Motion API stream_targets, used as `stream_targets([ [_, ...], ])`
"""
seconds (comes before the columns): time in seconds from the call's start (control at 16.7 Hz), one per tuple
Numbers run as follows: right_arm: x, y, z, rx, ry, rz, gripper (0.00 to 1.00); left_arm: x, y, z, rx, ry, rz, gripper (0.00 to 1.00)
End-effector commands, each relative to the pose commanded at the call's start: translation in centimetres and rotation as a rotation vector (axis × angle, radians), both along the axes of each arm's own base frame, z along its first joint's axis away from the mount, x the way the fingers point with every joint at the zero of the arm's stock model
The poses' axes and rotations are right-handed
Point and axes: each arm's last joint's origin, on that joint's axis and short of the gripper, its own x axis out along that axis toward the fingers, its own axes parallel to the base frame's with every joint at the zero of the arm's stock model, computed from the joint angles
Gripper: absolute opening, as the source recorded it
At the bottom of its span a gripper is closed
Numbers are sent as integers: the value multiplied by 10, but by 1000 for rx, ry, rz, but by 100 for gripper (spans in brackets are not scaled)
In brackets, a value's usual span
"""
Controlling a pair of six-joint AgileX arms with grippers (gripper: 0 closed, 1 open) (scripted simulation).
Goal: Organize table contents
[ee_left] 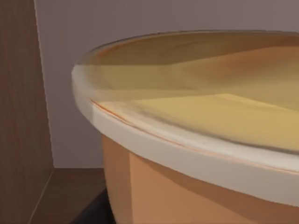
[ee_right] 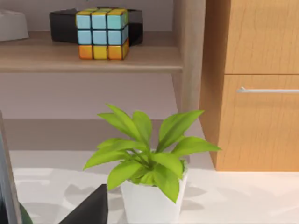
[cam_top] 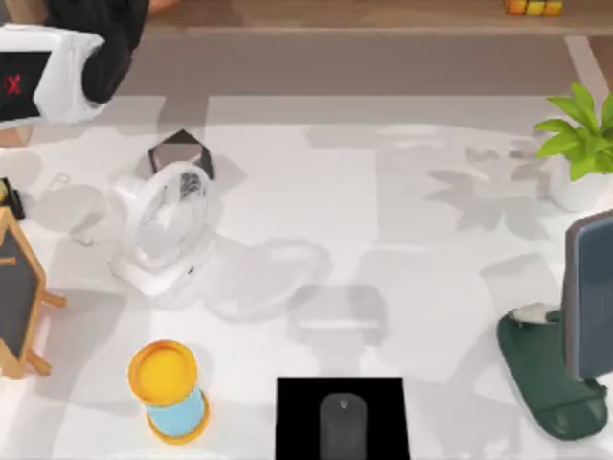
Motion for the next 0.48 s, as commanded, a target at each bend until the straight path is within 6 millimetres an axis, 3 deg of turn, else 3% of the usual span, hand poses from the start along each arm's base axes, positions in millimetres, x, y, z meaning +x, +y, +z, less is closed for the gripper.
stream_targets([
  [0.48, 0, 0, 0, 0, 0, 0, 100, 0, 0, 0, 0, 0, 0, 75],
])
